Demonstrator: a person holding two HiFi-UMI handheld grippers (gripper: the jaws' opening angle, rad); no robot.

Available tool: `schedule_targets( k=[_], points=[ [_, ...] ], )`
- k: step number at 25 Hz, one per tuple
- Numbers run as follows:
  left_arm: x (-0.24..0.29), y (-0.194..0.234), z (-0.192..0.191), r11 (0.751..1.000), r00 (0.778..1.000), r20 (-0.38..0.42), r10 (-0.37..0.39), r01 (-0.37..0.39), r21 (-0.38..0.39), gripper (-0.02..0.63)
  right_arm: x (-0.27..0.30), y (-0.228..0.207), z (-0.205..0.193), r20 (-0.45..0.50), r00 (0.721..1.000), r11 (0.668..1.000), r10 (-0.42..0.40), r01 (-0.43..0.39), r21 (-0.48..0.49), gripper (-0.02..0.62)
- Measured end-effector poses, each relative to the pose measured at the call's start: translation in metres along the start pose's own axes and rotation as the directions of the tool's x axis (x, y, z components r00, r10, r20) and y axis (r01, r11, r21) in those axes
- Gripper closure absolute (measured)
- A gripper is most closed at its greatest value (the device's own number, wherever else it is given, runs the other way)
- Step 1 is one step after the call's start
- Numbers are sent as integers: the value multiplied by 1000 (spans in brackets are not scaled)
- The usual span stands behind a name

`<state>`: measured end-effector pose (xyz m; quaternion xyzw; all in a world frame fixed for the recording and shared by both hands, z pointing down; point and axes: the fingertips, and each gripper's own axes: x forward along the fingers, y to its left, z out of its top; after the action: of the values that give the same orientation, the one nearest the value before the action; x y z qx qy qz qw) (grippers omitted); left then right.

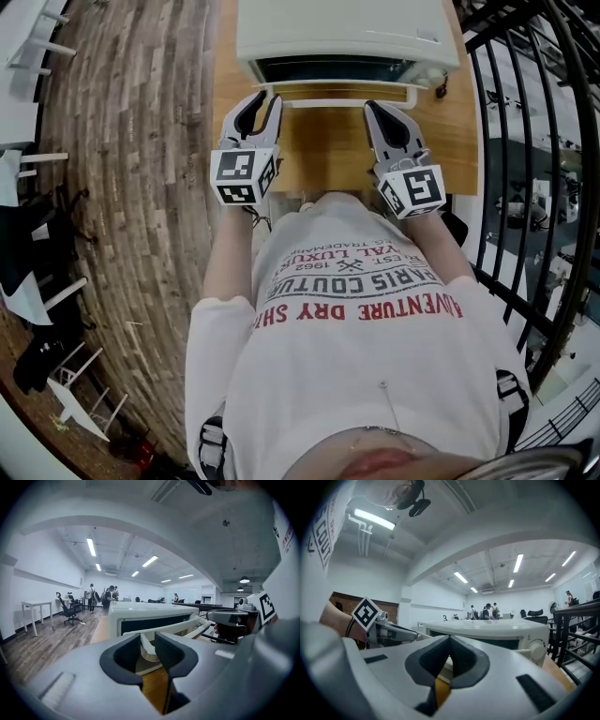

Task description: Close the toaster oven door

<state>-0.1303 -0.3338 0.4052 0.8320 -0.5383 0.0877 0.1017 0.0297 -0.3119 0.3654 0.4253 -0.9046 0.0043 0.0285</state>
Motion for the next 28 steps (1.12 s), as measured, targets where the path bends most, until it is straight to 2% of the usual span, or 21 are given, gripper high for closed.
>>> schedule_targets(
  k=[7, 16, 20, 28],
  points=[
    [18, 18, 20, 998, 998, 33, 53, -53, 21, 509, 11, -13, 9, 13, 1000, 1000, 2, -1, -12, 609],
    [31, 29, 27, 996, 995, 56, 86, -84, -38, 512, 7, -26, 10, 16, 1000, 1000, -8, 8, -23, 609],
    [37, 34, 30, 995, 995, 59, 83, -79, -67, 514, 3, -30, 13, 19, 1000, 999, -19, 19, -27, 609],
    [39, 36, 32, 995, 996, 54, 73, -69, -69, 512, -7, -38, 15, 21, 999, 998, -47, 48, -31, 609]
  ],
)
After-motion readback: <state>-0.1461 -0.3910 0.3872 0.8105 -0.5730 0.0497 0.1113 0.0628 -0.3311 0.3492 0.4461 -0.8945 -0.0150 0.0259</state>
